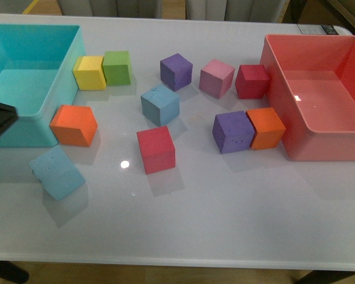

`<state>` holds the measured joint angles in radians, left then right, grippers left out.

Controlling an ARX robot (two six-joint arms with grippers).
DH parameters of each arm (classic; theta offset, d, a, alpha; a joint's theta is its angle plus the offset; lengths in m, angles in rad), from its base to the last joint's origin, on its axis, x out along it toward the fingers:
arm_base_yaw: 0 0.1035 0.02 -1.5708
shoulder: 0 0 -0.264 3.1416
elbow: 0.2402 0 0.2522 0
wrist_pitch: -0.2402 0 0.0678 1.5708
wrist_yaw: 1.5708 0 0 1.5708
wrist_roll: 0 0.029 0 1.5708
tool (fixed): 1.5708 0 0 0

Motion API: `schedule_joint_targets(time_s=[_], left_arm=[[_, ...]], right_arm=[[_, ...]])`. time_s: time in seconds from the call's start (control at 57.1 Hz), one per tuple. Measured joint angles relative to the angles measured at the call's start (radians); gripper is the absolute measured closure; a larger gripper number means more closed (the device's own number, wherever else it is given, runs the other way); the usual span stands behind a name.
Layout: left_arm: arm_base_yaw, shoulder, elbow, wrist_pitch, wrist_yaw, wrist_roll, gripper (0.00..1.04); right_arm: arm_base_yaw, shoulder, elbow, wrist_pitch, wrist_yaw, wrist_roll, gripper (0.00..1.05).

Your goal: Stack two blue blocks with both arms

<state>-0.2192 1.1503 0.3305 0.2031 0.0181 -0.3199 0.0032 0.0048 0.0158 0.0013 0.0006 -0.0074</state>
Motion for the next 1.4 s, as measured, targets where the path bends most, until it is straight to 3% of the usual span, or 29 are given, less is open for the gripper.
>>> schedule_joint_targets(time_s=[0.175, 0.438, 0.946, 1.402], left_arm=[[-0.023, 0.326, 0.095, 0.109, -0.048, -0.052, 0.09], [-0.026, 0.649, 0.266, 0.113, -0.171, -0.074, 0.09], [-0.029, 0.894, 0.446, 0.036, -0.281, -0.145, 0.09], [-0.053, 1.036, 0.535, 0.013, -0.272, -0.209, 0.09]], right_arm=[[0.0, 0.0, 0.0, 0.0, 0.0, 0.0, 0.09], [0.0, 0.0, 0.0, 0.0, 0.0, 0.0, 0.09], [0.0, 0.0, 0.0, 0.0, 0.0, 0.0, 0.09], [0.0, 0.0, 0.0, 0.0, 0.0, 0.0, 0.09]])
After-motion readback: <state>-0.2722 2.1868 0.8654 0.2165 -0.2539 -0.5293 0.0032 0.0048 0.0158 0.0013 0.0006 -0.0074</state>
